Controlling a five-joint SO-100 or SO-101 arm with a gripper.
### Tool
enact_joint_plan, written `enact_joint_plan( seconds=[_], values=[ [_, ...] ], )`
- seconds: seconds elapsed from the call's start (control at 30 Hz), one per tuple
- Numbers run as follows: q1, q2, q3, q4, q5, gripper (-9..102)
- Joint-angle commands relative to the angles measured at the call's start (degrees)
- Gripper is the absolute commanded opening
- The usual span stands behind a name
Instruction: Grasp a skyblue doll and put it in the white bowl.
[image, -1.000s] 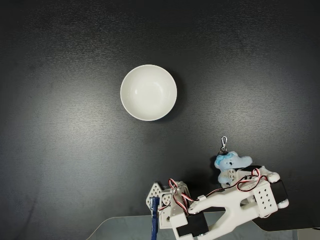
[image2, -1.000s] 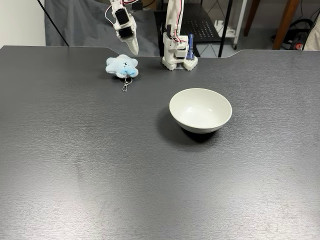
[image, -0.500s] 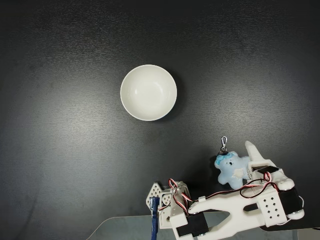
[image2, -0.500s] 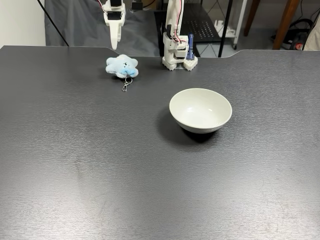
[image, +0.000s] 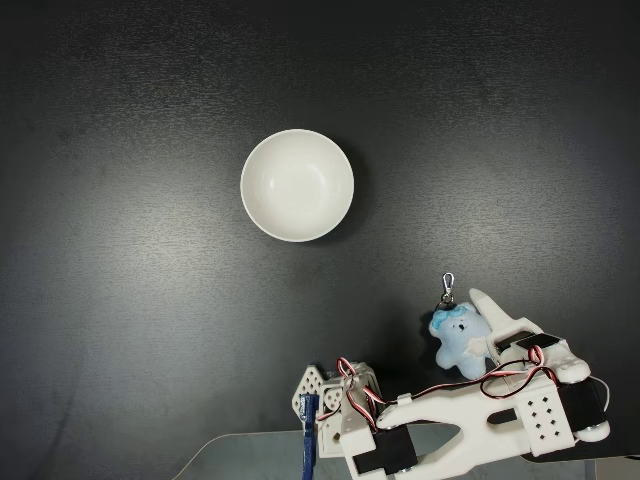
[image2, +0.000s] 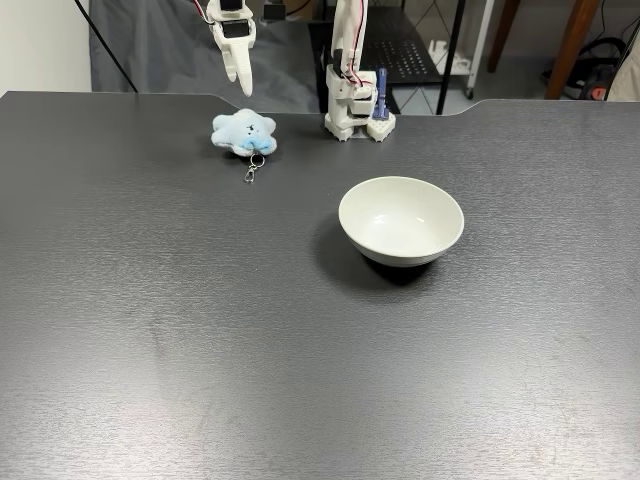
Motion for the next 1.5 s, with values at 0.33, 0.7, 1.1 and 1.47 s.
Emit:
enact_joint_plan(
  seconds=[0.33, 0.7, 1.1, 1.47],
  values=[
    [3.87, -4.57, -3.87, 2.2, 0.18, 54],
    [4.39, -10.46, -3.96, -2.29, 0.18, 54],
    [4.22, -13.18, -3.69, -7.38, 0.26, 54],
    [3.87, -14.41, 2.99, -4.22, 0.53, 54]
  ],
)
